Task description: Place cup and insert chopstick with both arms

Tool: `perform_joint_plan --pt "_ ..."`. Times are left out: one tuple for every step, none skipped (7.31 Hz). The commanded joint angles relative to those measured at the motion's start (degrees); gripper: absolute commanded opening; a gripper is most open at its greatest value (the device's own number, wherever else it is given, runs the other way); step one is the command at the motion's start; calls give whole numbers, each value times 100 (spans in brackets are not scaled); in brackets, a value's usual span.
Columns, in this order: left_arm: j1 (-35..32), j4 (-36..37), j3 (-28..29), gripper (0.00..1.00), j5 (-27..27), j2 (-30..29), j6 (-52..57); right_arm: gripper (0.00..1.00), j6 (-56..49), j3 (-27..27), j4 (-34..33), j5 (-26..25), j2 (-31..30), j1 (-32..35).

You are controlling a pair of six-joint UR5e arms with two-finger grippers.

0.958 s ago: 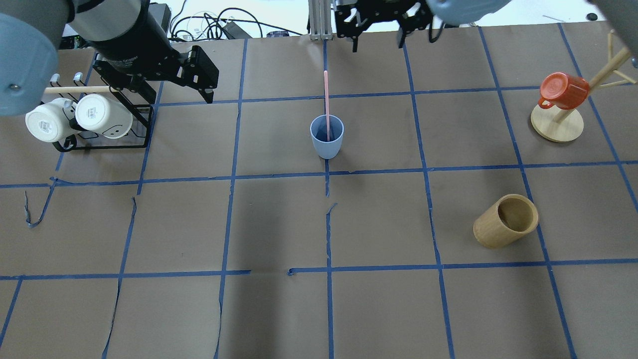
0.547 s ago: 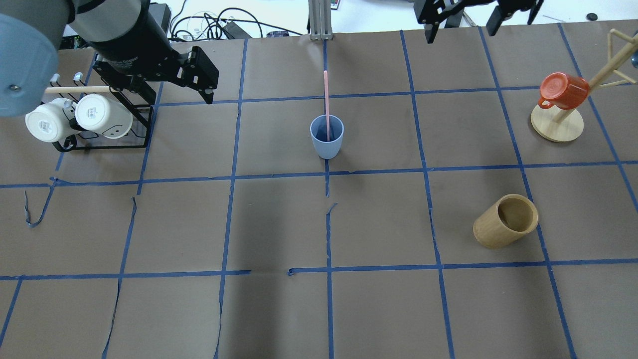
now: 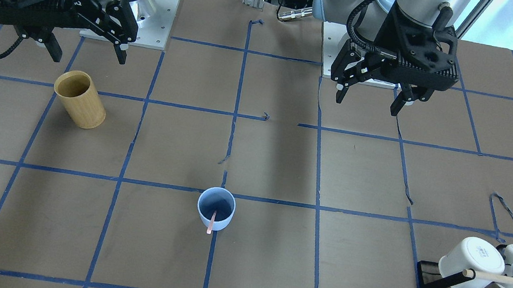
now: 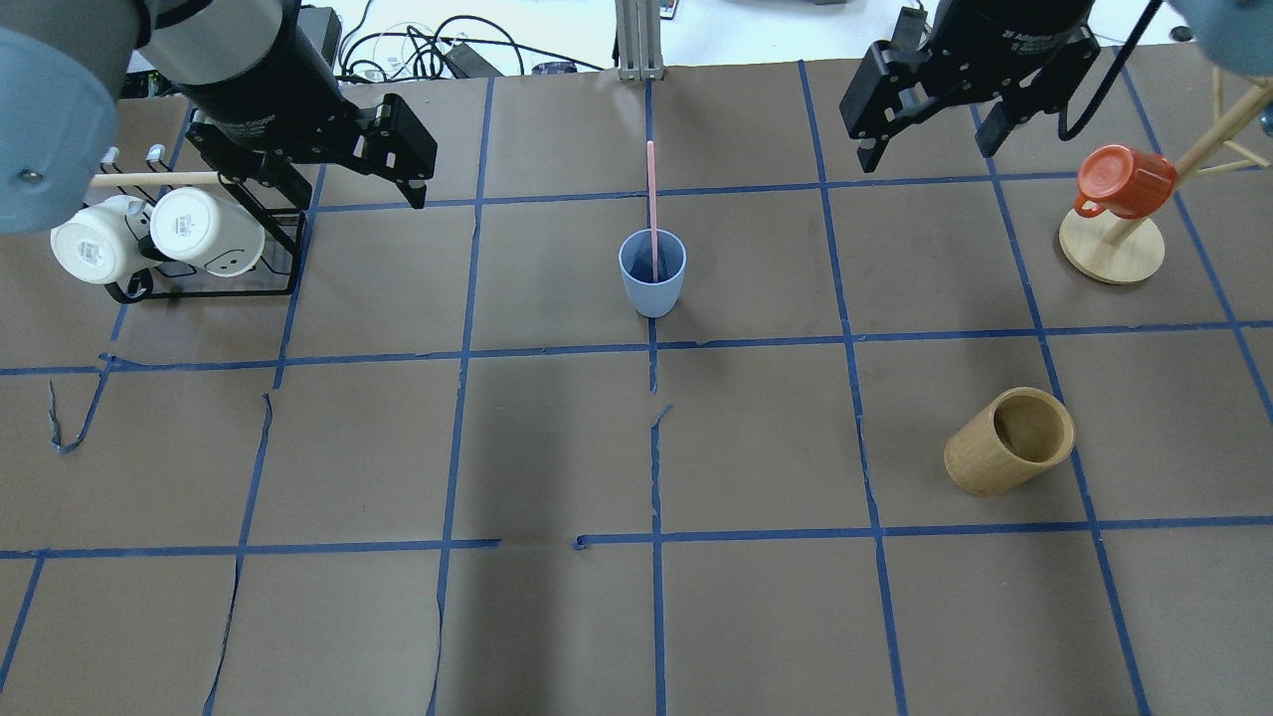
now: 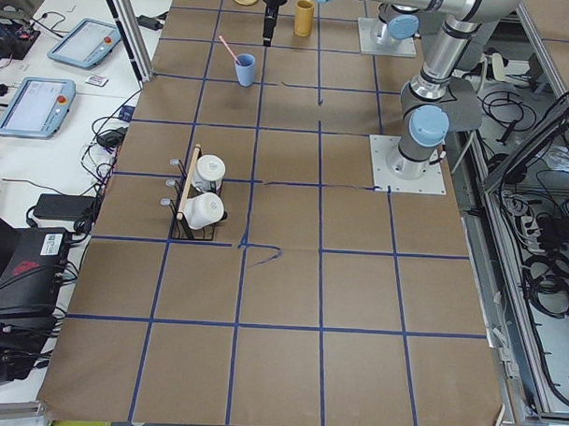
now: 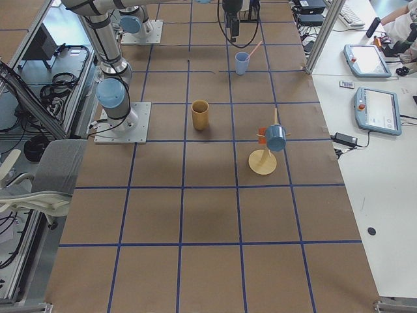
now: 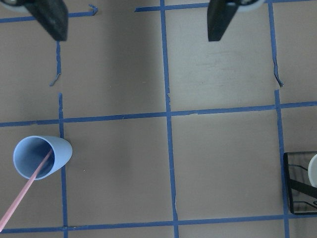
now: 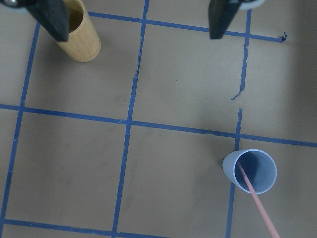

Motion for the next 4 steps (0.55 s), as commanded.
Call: perform_joint_plan --pt "0 9 0 100 0 -1 -4 100 -8 164 -193 -108 -19 -4" --pt "0 9 0 100 0 -1 5 100 -8 225 -194 -100 -28 5" --pt "0 9 0 100 0 -1 -4 100 -8 373 -194 -74 -28 5" --pt "0 0 17 100 0 8 -4 100 -8 436 -203 -108 -45 -4"
